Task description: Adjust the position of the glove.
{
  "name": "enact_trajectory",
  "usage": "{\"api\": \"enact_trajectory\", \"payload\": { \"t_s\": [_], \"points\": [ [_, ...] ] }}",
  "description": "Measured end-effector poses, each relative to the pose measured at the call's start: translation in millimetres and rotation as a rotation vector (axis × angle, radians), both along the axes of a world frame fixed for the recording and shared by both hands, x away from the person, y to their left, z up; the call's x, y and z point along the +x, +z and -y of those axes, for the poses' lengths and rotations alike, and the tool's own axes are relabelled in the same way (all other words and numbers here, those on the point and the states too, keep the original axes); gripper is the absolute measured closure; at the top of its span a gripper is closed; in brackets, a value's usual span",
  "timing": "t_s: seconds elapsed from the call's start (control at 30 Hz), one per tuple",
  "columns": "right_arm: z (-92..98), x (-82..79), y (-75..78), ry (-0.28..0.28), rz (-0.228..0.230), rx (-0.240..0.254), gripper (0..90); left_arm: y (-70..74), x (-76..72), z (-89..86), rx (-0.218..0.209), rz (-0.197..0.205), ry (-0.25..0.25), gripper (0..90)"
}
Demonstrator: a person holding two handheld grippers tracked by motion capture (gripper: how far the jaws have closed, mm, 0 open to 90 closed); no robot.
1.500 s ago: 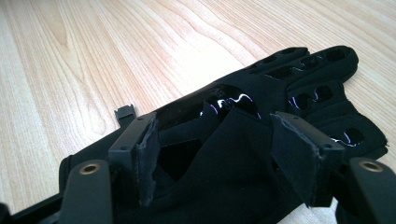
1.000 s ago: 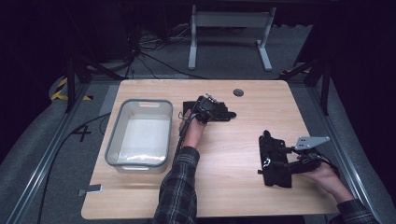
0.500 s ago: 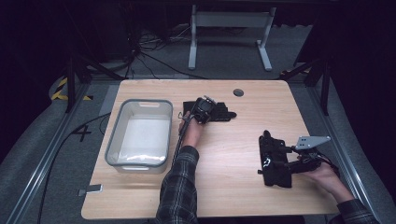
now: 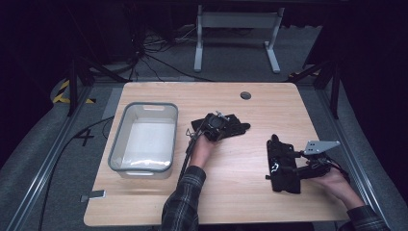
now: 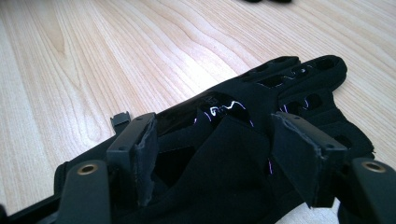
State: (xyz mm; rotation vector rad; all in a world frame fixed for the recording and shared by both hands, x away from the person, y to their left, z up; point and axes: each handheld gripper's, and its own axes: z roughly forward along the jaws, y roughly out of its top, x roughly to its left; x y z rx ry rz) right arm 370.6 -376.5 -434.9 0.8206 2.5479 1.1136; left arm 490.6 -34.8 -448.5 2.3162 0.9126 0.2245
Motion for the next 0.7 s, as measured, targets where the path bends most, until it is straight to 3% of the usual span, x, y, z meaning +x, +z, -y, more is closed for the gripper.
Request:
{"api": "enact_trajectory", "payload": {
  "t_s": [0.23,0.43,0.57,0.7],
  "points": [
    [-0.1,-0.3,0.2,-0.001,0.004,0.001,32.6,0.2,-27.4,10.0,-0.014,-0.028,-0.061,89.9],
    [-0.2,-0.2,0.1,-0.003,0.006,-0.001,32.6,1.5,-41.7,16.4,-0.002,-0.036,-0.097,89.9],
    [0.1,0.1,0.0,-0.004,0.004,-0.002,32.6,5.1,-44.5,16.4,-0.007,-0.036,-0.110,89.8],
    [0.1,-0.1,-0.2,-0.003,0.004,-0.002,32.6,13.4,-41.8,8.2,-0.026,-0.015,-0.084,89.9]
  ]
}}
